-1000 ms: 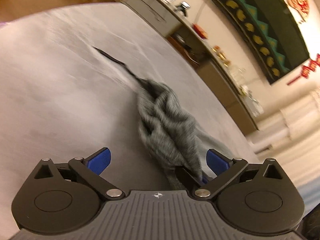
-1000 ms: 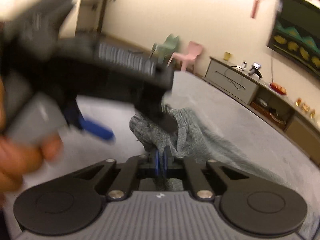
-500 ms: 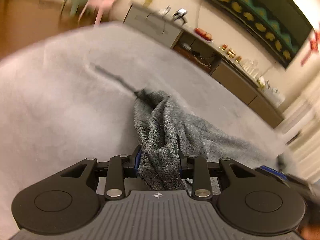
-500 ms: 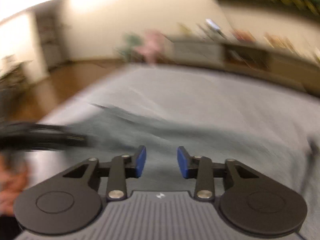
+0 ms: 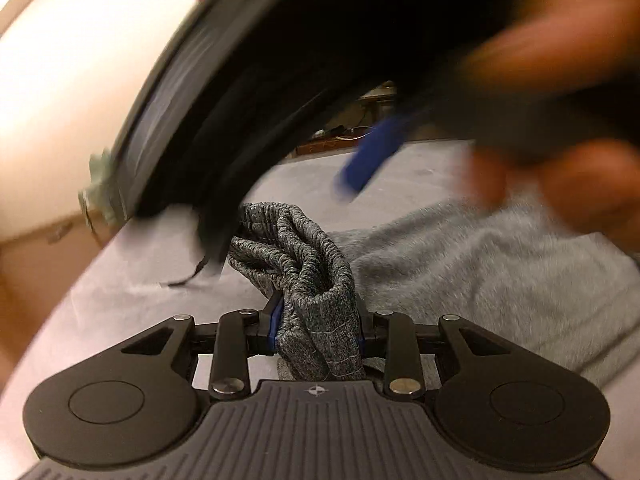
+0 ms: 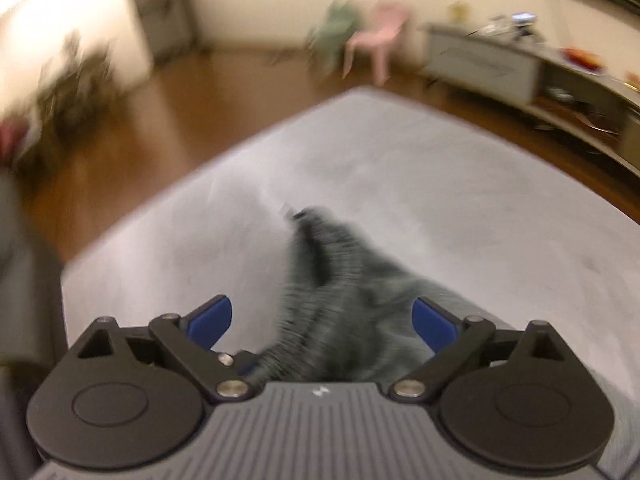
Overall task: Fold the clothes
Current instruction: 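Lay the sweatpants flat and open both grippers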
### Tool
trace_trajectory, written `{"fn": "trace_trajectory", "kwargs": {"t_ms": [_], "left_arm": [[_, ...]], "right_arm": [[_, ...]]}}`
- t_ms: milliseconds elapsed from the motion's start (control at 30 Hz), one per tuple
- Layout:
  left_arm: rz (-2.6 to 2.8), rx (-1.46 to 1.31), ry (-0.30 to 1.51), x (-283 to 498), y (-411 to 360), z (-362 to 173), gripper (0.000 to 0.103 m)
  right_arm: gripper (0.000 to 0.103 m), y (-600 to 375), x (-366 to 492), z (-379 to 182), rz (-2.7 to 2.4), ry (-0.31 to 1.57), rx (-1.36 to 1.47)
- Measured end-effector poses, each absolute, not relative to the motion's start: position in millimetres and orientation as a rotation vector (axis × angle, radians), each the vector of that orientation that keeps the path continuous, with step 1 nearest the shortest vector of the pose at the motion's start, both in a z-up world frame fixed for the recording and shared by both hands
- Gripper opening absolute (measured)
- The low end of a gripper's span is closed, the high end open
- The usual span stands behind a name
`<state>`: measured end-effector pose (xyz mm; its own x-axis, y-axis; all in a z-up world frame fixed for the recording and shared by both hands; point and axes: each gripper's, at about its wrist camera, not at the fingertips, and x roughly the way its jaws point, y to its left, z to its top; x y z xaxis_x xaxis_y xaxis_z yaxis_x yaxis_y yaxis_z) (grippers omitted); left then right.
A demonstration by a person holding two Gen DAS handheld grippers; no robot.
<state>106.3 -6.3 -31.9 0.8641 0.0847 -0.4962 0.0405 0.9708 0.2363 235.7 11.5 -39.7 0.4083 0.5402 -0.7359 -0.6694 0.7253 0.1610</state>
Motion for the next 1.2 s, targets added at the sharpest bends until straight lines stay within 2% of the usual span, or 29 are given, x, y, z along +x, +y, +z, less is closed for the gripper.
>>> {"fn": "trace_trajectory", "kwargs": {"t_ms": [33, 67, 167, 333, 500, 567, 633, 767, 833, 900, 933, 1000, 1067, 1200], "left_arm": [[0.022, 0.260, 0.526, 103.8, -8.9, -32.7, 0.034], [0.017, 0.265, 0.518, 100.8, -10.4, -32.0, 0.034], [-0.025, 0.237, 0.461, 88.6, -12.9, -22.6, 0.035], [-0.288, 0.129, 0.375, 61.8, -39.1, -3.4, 0.040], [-0.383, 0.117, 0.424, 63.0, -54.5, -10.5, 0.040], [-0.387, 0.117, 0.442, 65.5, -56.1, -13.7, 0.040], [-0.391, 0.116, 0.461, 68.0, -57.7, -16.9, 0.040], [-0.398, 0.116, 0.499, 73.1, -60.9, -23.3, 0.040], [-0.402, 0.115, 0.518, 75.6, -62.5, -26.4, 0.040], [-0.404, 0.114, 0.531, 77.3, -63.4, -28.7, 0.040], [-0.404, 0.113, 0.530, 76.9, -62.7, -28.5, 0.040], [-0.403, 0.110, 0.527, 76.2, -61.4, -28.1, 0.040], [-0.402, 0.108, 0.525, 75.5, -60.0, -27.6, 0.040], [-0.406, 0.081, 0.537, 80.5, -57.4, -27.9, 0.045]], "right_arm": [[0.062, 17.2, 236.7, -42.0, 0.773, 0.872, -0.195], [0.026, 22.9, 237.7, -44.3, 0.779, 0.885, -0.221], [0.023, 30.6, 238.9, -48.2, 0.793, 0.912, -0.270], [0.023, -107.1, 230.3, -31.1, 0.694, 0.869, 0.066], [0.024, -225.2, 260.7, -91.3, 0.453, 1.022, 0.271], [0.038, -246.6, 258.6, -107.1, 0.446, 1.034, 0.349], [0.045, -257.3, 252.6, -108.6, 0.451, 1.012, 0.422], [0.067, -252.0, 235.1, -101.4, 0.509, 0.959, 0.470], [0.070, -243.3, 230.3, -99.9, 0.542, 0.966, 0.448], [0.058, -231.5, 226.2, -105.2, 0.536, 0.989, 0.358], [0.045, -223.8, 223.4, -105.4, 0.531, 0.983, 0.304], [0.035, -218.5, 217.3, -100.4, 0.525, 0.953, 0.258], [0.019, -220.0, 212.3, -86.5, 0.510, 0.906, 0.245], [0.019, -231.5, 199.6, -70.5, 0.463, 0.866, 0.273]]}}
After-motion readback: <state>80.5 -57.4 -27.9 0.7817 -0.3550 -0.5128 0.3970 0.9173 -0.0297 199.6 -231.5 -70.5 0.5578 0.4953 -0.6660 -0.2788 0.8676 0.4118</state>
